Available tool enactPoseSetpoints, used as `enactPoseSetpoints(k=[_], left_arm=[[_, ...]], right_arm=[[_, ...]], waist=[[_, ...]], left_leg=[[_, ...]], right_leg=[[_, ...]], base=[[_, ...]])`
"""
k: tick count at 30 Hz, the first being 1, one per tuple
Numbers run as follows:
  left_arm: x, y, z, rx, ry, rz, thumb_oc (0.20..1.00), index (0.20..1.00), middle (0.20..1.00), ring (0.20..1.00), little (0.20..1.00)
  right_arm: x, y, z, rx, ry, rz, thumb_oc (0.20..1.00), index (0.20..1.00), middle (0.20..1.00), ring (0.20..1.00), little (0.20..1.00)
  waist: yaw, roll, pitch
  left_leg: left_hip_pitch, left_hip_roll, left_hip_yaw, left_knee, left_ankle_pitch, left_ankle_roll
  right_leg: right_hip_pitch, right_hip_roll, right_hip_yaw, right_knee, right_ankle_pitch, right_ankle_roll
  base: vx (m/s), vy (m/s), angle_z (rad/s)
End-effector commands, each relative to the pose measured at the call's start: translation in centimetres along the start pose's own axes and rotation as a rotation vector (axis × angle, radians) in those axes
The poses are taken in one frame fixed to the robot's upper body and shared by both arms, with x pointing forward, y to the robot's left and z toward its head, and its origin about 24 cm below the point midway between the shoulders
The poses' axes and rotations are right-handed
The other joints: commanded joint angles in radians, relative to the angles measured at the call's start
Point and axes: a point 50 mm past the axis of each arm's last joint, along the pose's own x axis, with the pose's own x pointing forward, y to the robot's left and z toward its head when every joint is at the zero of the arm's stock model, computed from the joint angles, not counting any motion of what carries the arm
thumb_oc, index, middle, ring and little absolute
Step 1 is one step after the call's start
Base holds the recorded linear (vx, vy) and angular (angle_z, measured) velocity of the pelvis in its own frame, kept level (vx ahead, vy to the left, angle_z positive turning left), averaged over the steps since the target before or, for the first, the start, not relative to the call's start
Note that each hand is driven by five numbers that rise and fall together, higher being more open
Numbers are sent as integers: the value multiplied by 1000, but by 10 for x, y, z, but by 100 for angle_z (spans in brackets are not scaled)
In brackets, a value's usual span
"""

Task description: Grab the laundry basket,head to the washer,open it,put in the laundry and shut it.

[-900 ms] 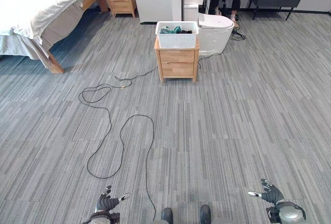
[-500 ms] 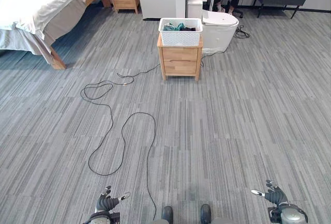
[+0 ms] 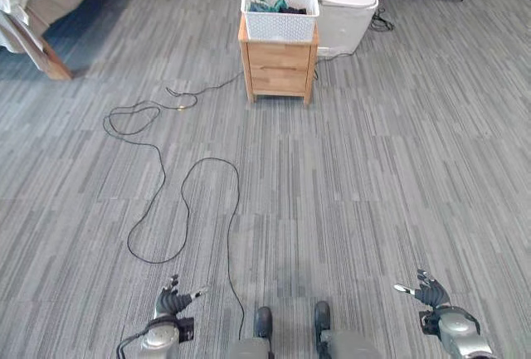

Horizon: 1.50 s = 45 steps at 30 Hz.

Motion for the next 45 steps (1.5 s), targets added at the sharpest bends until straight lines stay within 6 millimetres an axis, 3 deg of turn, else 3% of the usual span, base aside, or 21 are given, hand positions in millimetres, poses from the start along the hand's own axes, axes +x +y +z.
enactPoseSetpoints(k=[1,6,9,11,12,13,17,20,22,24,25,26,28,30,33,36,39,40,41,42,45], left_arm=[[0,19,10,-23,-53,64,1000,1000,1000,1000,1000],[4,9,11,-17,-42,43,1000,1000,1000,1000,1000],[5,5,12,-9,-45,32,1000,1000,1000,1000,1000],[5,-1,13,4,-49,11,1000,1000,1000,1000,1000],[4,-7,10,7,-41,-8,1000,1000,1000,1000,1000],[4,-7,10,7,-41,-8,1000,1000,1000,1000,1000],[6,-12,15,16,-56,-32,1000,1000,1000,1000,1000],[10,-19,23,17,-71,-48,1000,1000,1000,1000,1000],[11,-21,22,41,-66,-57,1000,1000,1000,1000,1000],[11,-20,22,67,-58,-59,1000,1000,1000,1000,1000],[11,-20,22,67,-58,-59,1000,1000,1000,1000,1000],[12,-19,20,71,-51,-54,1000,1000,1000,1000,1000],[12,-18,20,71,-50,-48,1000,1000,1000,1000,1000],[11,-14,15,65,-30,-35,1000,1000,1000,1000,1000],[7,-7,3,57,13,-14,1000,1000,1000,1000,1000],[7,-1,-1,47,30,10,1000,1000,1000,1000,1000],[10,6,6,57,18,26,1000,1000,1000,1000,1000],[10,6,6,57,18,26,1000,1000,1000,1000,1000],[11,8,11,77,4,30,1000,1000,1000,1000,1000],[11,8,11,82,2,30,1000,1000,1000,1000,1000],[11,9,11,84,0,30,1000,1000,1000,1000,1000]], right_arm=[[3,1,17,-13,-69,-3,1000,1000,1000,1000,1000],[3,5,23,-41,-93,11,1000,1000,1000,1000,1000],[2,7,23,-45,-98,16,1000,1000,1000,1000,1000],[0,4,18,-47,-95,10,1000,1000,1000,1000,1000],[-2,1,15,-46,-95,4,1000,1000,1000,1000,1000],[-2,2,15,-45,-95,5,1000,1000,1000,1000,1000],[-3,-3,12,-48,-83,-6,1000,1000,1000,1000,1000],[0,-7,14,-42,-74,-28,1000,1000,1000,1000,1000],[1,-10,12,-41,-60,-39,1000,1000,1000,1000,1000],[1,-10,8,-43,-40,-47,1000,1000,1000,1000,1000],[1,-10,8,-43,-40,-47,1000,1000,1000,1000,1000],[2,-10,6,-45,-30,-54,1000,1000,1000,1000,1000],[2,-10,5,-47,-22,-58,1000,1000,1000,1000,1000],[1,-8,2,-52,-10,-52,1000,1000,1000,1000,1000],[0,-1,-3,-66,7,-25,1000,1000,1000,1000,1000],[1,7,2,-71,-7,-5,1000,1000,1000,1000,1000],[4,18,14,-38,-42,19,1000,1000,1000,1000,1000],[4,18,14,-38,-42,19,1000,1000,1000,1000,1000],[5,22,21,-32,-73,32,1000,1000,1000,1000,1000],[5,23,23,-34,-78,40,1000,1000,1000,1000,1000],[5,24,24,-44,-82,49,1000,1000,1000,1000,1000]], waist=[[6,5,12],[-24,-5,37],[-31,-3,37],[-41,-2,20],[-56,14,10],[-58,11,8],[-65,12,14],[-59,-3,33],[-50,-11,38],[-39,-6,36],[-39,-6,36],[-22,3,37],[-17,3,34],[6,3,29],[21,7,2],[37,-19,-14],[42,-47,-14],[43,-47,-14],[24,-36,2],[13,-30,9],[-13,-15,30]], left_leg=[[29,-52,-7,118,-142,24],[108,-79,-38,104,-189,24],[129,-80,-48,109,-209,16],[147,-73,-62,136,-239,-4],[152,-49,-66,190,-230,-37],[149,-51,-67,189,-227,-37],[46,-15,-30,441,-116,-102],[-79,13,32,527,-123,-79],[-134,15,70,468,-171,-55],[-200,34,99,315,-85,-64],[-198,34,99,312,-83,-64],[-231,50,107,202,13,-85],[-254,60,109,163,25,-98],[-290,86,138,79,86,-104],[-276,109,141,105,112,-105],[-297,101,154,217,68,-87],[-257,80,179,270,-21,-38],[-257,80,180,270,-22,-38],[-196,68,182,249,-45,-16],[-158,60,180,230,-55,-10],[-74,41,171,185,-81,-3]], right_leg=[[-37,-18,-39,89,-20,38],[-130,-5,-123,-62,45,45],[-126,-15,-149,-66,37,44],[-108,-8,-131,-39,19,12],[-83,2,-144,-28,1,-7],[-85,-1,-145,-30,3,-7],[-16,19,-145,-46,-38,-50],[20,4,-148,-59,-67,-61],[50,-4,-148,-78,-78,-51],[95,3,-142,-107,-90,-45],[96,2,-142,-107,-90,-45],[137,21,-133,-128,-101,-43],[163,25,-128,-137,-120,-36],[224,26,-111,-151,-140,-29],[284,15,-85,-142,-176,-16],[288,-39,-71,-101,-185,2],[217,-90,-39,105,-91,36],[217,-91,-38,106,-91,37],[118,-76,-18,234,-35,25],[72,-60,-18,258,-31,18],[-24,-44,-73,193,-33,10]], base=[[164,17,-6],[277,-28,-7],[215,-68,23],[432,-193,71],[313,-162,58],[303,-167,42],[173,-136,37],[116,-83,12],[205,-12,0],[247,34,10],[271,56,6],[192,42,-4],[283,68,-8],[393,165,-13],[461,253,-21],[448,302,-87],[332,251,-31],[265,251,4],[264,229,9],[264,228,-9],[349,159,-3]])
